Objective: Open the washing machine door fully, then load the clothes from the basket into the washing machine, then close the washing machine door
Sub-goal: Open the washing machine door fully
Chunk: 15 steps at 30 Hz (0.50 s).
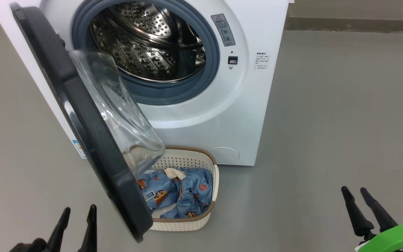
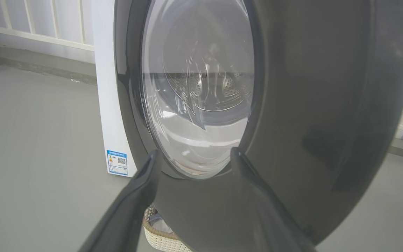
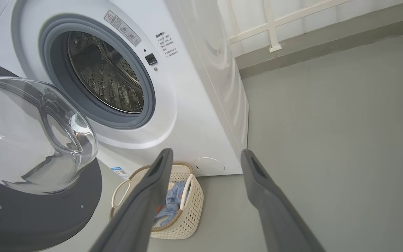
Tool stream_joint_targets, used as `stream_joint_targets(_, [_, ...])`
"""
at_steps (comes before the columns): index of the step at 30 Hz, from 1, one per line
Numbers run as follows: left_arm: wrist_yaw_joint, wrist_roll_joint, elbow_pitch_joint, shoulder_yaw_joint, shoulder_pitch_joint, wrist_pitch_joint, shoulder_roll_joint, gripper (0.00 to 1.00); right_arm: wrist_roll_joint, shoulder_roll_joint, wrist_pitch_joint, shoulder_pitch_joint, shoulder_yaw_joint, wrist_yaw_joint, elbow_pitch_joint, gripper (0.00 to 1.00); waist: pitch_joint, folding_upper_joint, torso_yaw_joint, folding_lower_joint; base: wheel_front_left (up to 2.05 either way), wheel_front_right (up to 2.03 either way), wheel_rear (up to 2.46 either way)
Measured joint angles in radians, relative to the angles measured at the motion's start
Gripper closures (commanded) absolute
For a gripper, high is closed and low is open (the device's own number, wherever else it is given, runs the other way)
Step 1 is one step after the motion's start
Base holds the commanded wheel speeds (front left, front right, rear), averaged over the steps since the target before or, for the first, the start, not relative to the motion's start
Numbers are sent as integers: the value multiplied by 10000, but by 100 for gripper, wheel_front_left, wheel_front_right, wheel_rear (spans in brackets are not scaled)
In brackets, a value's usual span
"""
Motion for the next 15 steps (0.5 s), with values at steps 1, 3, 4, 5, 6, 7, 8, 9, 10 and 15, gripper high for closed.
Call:
stream_joint_targets(1, [0,0,0,2,0,0,-12,0,-244,130,0,78,-249,0,-100,0,3,0,5,0,0,0,0])
stream_joint_targets(3, [0,0,0,15,-1,0,-15,0,-706,359,0,224,-679,0,-345,0,8,0,18,0,0,0,0])
stream_joint_targets(4, [0,0,-2,23,-2,0,-19,0,-911,433,0,295,-859,0,-439,0,11,0,29,0,0,0,0])
stream_joint_targets(5, [0,2,-2,35,-2,0,-21,0,-1156,487,0,367,-999,0,-516,0,11,0,42,0,0,0,0])
stream_joint_targets(6, [0,2,-4,46,-2,0,-29,0,-1388,543,0,456,-1143,0,-608,0,11,0,56,0,0,0,0])
stream_joint_targets(7, [0,2,-6,54,-4,0,-42,0,-1595,602,0,523,-1275,0,-673,0,14,0,71,0,0,0,0])
stream_joint_targets(8, [0,4,-8,58,-4,0,-54,0,-1824,654,0,585,-1383,0,-750,0,19,0,85,0,0,0,0])
stream_joint_targets(9, [0,6,-10,58,-5,0,-61,0,-1979,713,0,658,-1494,0,-836,0,25,0,100,0,0,0,0])
stream_joint_targets(10, [0,21,-12,59,-5,0,-67,0,-2127,775,0,695,-1592,0,-897,0,28,0,112,0,0,0,0])
stream_joint_targets(15, [0,63,-31,88,-6,0,-79,0,-2719,1018,0,918,-1939,0,-1124,0,49,0,149,0,0,0,0])
